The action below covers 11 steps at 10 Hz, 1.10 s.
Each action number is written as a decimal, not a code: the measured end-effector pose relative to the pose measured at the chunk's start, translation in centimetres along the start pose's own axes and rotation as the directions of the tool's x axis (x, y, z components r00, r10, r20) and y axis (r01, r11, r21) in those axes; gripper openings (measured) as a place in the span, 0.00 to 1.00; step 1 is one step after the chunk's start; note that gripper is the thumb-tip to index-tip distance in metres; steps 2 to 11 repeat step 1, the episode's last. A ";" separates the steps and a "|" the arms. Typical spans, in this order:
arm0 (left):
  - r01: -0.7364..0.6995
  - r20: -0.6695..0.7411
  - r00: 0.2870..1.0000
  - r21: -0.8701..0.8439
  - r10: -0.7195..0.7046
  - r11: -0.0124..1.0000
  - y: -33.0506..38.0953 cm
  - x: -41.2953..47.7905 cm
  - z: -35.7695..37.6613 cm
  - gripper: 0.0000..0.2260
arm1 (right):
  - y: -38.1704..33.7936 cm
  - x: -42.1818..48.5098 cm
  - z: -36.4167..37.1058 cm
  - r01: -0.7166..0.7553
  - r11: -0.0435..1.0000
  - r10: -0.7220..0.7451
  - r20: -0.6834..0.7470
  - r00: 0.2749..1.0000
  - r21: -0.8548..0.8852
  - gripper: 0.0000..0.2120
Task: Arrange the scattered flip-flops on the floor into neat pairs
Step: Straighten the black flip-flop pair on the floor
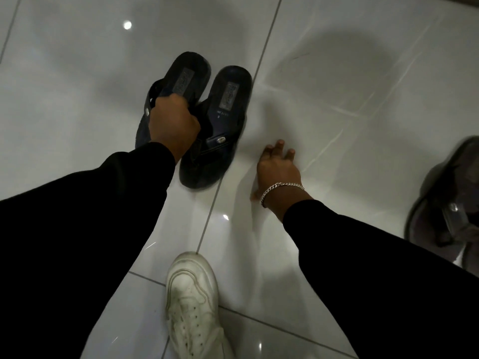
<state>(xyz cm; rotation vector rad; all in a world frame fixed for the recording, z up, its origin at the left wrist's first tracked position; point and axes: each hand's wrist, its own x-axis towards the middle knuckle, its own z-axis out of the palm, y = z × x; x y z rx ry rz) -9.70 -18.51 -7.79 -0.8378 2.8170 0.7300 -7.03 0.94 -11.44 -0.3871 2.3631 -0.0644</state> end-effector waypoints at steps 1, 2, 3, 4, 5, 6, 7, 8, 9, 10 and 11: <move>-0.151 0.116 0.983 0.096 0.139 0.984 1.9 -1.9 -1.7 0.13 | 2.5 -2.2 -1.4 0.072 0.973 -0.088 0.066 0.994 0.222 0.56; -0.151 0.116 0.983 0.096 0.139 0.984 1.9 -1.9 -1.7 0.13 | 2.5 -2.2 -1.4 0.072 0.973 -0.088 0.066 0.994 0.222 0.56; -0.151 0.116 0.983 0.096 0.139 0.984 1.9 -1.9 -1.7 0.13 | 2.5 -2.2 -1.4 0.072 0.973 -0.088 0.066 0.994 0.222 0.56; -0.151 0.116 0.983 0.096 0.139 0.984 1.9 -1.9 -1.7 0.13 | 2.5 -2.2 -1.4 0.072 0.973 -0.088 0.066 0.994 0.222 0.56; -0.151 0.116 0.983 0.096 0.139 0.984 1.9 -1.9 -1.7 0.13 | 2.5 -2.2 -1.4 0.072 0.973 -0.088 0.066 0.994 0.222 0.56; -0.151 0.116 0.983 0.096 0.139 0.984 1.9 -1.9 -1.7 0.13 | 2.5 -2.2 -1.4 0.072 0.973 -0.088 0.066 0.994 0.222 0.56; -0.151 0.116 0.983 0.096 0.139 0.984 1.9 -1.9 -1.7 0.13 | 2.5 -2.2 -1.4 0.072 0.973 -0.088 0.066 0.994 0.222 0.56; -0.151 0.116 0.983 0.096 0.139 0.984 1.9 -1.9 -1.7 0.13 | 2.5 -2.2 -1.4 0.072 0.973 -0.088 0.066 0.994 0.222 0.56; -0.151 0.116 0.983 0.096 0.139 0.984 1.9 -1.9 -1.7 0.13 | 2.5 -2.2 -1.4 0.072 0.973 -0.088 0.066 0.994 0.222 0.56; -0.151 0.116 0.983 0.096 0.139 0.984 1.9 -1.9 -1.7 0.13 | 2.5 -2.2 -1.4 0.072 0.973 -0.088 0.066 0.994 0.222 0.56; -0.151 0.116 0.983 0.096 0.139 0.984 1.9 -1.9 -1.7 0.13 | 2.5 -2.2 -1.4 0.072 0.973 -0.088 0.066 0.994 0.222 0.56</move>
